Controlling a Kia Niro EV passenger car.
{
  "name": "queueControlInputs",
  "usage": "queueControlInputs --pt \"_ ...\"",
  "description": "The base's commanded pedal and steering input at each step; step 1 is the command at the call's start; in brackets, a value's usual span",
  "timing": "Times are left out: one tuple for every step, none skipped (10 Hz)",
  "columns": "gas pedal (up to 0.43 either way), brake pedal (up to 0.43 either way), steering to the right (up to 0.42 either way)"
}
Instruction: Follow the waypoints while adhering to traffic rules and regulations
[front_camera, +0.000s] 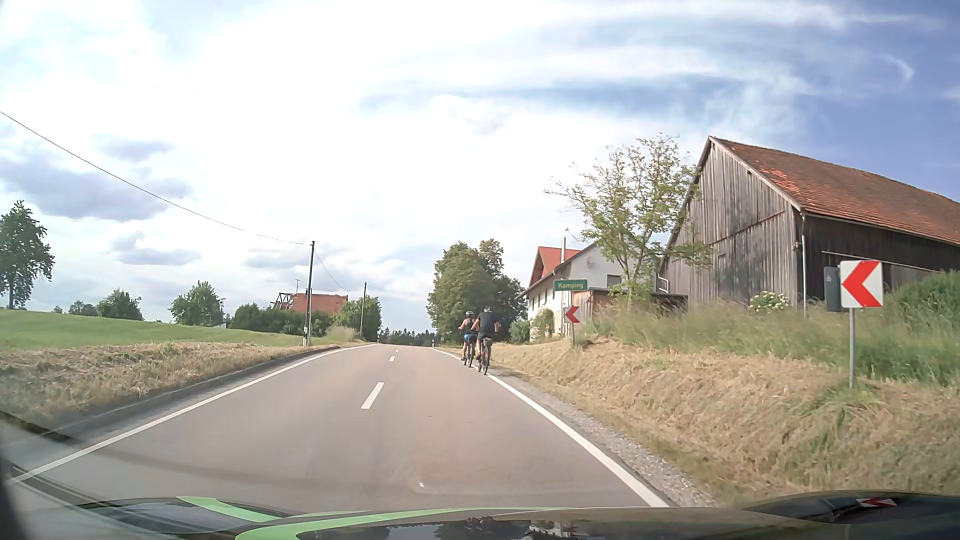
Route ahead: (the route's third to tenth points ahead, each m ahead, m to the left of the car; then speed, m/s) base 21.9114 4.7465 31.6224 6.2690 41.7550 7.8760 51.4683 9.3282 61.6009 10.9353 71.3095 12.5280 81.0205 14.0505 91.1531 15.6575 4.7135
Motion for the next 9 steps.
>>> queueControlInputs --pt "0.189 0.0 -0.071" --pt "0.189 0.0 -0.071" --pt "0.197 0.0 -0.07" --pt "0.197 0.0 -0.069" --pt "0.197 0.0 -0.065" --pt "0.197 0.0 -0.058" --pt "0.197 0.0 -0.053" --pt "0.197 0.0 -0.051" --pt "0.197 0.0 -0.047"
